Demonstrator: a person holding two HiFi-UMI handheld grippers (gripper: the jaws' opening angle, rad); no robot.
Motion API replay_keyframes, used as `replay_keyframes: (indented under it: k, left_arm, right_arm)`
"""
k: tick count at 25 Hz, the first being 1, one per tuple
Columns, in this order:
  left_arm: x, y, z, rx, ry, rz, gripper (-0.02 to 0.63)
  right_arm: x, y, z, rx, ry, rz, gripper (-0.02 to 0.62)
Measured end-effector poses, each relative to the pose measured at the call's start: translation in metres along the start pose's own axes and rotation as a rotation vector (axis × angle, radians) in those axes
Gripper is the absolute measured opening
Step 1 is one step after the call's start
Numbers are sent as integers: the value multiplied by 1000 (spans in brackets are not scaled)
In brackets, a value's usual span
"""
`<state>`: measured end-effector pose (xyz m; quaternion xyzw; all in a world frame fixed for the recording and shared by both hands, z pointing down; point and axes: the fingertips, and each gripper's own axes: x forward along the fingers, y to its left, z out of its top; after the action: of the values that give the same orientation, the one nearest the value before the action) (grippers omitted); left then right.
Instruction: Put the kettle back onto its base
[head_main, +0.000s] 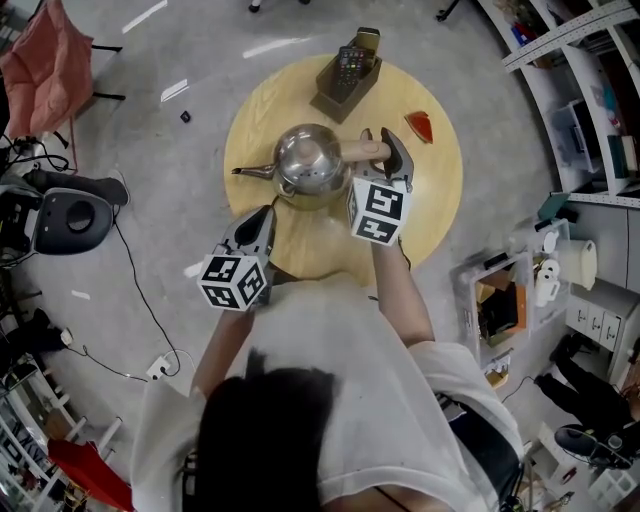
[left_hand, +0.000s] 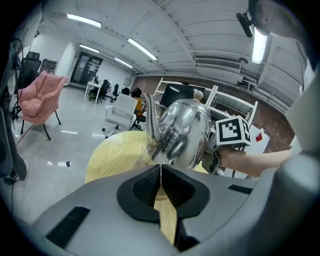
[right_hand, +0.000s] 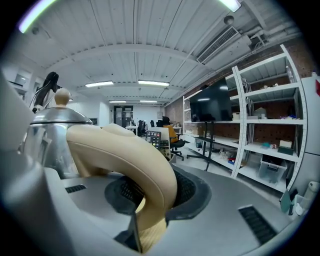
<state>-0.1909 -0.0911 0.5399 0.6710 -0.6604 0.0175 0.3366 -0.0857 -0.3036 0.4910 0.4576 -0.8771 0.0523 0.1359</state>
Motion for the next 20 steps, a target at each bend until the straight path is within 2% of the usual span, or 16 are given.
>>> replay_keyframes:
  k: [14,20]
  left_arm:
    - [-2,17,-1,-20,7,22,29]
    - [-1,18,1,-11,14,14,29]
  right_arm:
    - [9,17,-16,-42,30,15,117]
    - [9,19,-18,-30,29,17,117]
